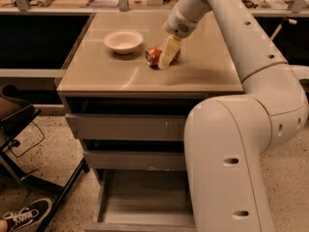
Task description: Place coke can into bottom drawer
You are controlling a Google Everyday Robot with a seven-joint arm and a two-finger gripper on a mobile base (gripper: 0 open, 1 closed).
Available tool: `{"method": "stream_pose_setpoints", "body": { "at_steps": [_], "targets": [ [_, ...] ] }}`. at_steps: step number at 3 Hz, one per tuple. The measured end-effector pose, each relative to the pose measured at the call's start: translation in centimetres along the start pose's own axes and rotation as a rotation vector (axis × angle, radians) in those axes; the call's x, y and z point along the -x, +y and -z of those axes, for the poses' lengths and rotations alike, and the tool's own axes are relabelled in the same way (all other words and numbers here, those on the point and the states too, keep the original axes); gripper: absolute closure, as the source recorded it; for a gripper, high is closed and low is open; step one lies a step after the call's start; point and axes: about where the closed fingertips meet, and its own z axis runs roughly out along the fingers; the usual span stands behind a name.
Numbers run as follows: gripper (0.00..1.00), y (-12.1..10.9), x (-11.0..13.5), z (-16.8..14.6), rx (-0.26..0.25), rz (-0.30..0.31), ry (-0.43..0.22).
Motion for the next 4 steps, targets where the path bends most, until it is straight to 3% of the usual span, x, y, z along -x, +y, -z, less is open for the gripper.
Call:
{"method": "stream_pose_setpoints", "body": {
  "at_steps": [4],
  "targets": [
    [0.0, -0.8, -0.6, -3.3, 0.019, -0.034, 0.053]
  ]
}}
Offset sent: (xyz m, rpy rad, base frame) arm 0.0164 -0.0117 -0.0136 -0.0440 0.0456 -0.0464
